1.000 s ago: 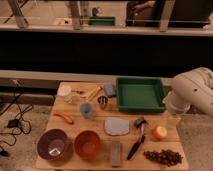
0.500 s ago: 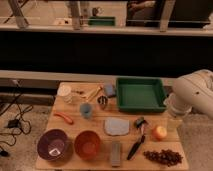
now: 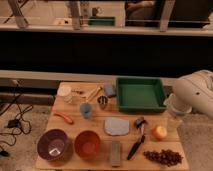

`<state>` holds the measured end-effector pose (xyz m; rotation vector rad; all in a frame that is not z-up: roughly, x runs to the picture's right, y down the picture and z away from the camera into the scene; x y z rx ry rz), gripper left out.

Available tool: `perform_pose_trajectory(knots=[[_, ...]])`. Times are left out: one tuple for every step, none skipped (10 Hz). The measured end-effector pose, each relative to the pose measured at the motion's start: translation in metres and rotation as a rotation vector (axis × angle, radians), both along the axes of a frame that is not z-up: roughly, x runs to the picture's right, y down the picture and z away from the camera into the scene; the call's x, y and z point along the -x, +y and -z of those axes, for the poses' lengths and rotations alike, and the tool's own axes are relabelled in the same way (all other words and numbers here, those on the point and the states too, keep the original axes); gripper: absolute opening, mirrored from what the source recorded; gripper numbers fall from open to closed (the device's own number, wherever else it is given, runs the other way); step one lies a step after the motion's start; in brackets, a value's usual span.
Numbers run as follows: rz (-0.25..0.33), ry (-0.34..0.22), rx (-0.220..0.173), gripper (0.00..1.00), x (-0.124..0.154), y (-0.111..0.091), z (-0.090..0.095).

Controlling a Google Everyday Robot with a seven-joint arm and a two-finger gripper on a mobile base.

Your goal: Place grapes in table surface

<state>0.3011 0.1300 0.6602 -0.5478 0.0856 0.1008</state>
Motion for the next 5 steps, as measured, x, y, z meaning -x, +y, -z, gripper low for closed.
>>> perform_pose_trajectory(knots=[[0.000,0.002,-0.001,0.80,0.001,0.010,0.004],[0.000,0.001,0.000,0.80,0.001,0.020,0.008],[-0.004,0.001,0.001,0.80,0.002,0.033,0.014],[-0.006,0.004,0.001,0.80,0.001,0.039,0.016],[-0.007,0.000,0.002,0.80,0.003,0.044,0.017]])
